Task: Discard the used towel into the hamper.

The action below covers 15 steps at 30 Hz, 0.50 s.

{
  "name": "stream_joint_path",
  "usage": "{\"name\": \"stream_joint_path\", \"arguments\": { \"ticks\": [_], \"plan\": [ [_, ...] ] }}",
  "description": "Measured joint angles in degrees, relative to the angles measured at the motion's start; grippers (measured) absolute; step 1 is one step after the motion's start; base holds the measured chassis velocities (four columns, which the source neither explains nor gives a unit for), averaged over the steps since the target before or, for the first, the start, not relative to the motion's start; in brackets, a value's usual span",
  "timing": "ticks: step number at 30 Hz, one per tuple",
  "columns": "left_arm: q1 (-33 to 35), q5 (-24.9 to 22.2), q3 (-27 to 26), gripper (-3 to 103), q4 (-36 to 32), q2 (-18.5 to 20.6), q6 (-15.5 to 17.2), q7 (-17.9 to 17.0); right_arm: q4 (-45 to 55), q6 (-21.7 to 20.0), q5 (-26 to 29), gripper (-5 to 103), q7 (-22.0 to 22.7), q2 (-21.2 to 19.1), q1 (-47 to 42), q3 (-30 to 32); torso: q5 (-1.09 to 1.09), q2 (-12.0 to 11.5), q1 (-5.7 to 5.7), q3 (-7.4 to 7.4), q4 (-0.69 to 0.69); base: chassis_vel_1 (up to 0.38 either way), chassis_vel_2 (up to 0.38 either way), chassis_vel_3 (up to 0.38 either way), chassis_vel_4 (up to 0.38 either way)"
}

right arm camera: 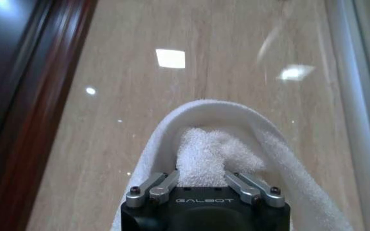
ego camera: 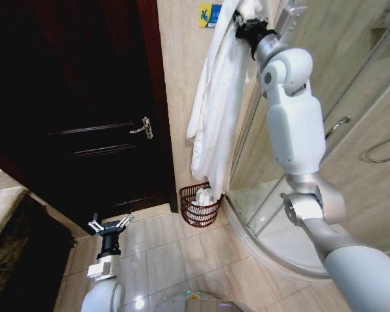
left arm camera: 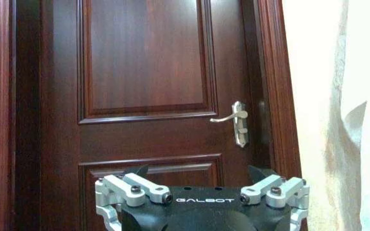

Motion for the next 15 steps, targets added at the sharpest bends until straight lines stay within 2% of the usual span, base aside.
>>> {"name": "stream_joint_path", "arguments": {
  "ticks": [9,15],
  "plan": [
    [0.49,-0.05,-0.02,100,-0.20,0.00,-0.86,0.00,-6.20,1.59,-0.31,14,-0.01,2.89,2.85,-0.63,0.00,-0.01,0.06,0.03,0.00,0.000,0.000,0.000,0.000],
    [0.60,-0.05,0.04,100,-0.35,0.00,-1.09,0.00,-4.66,2.23,-0.99,14,0.27,1.35,-1.52,-0.61,0.00,-0.01,0.03,0.02,-0.01,0.000,0.000,0.000,0.000]
  ]
}}
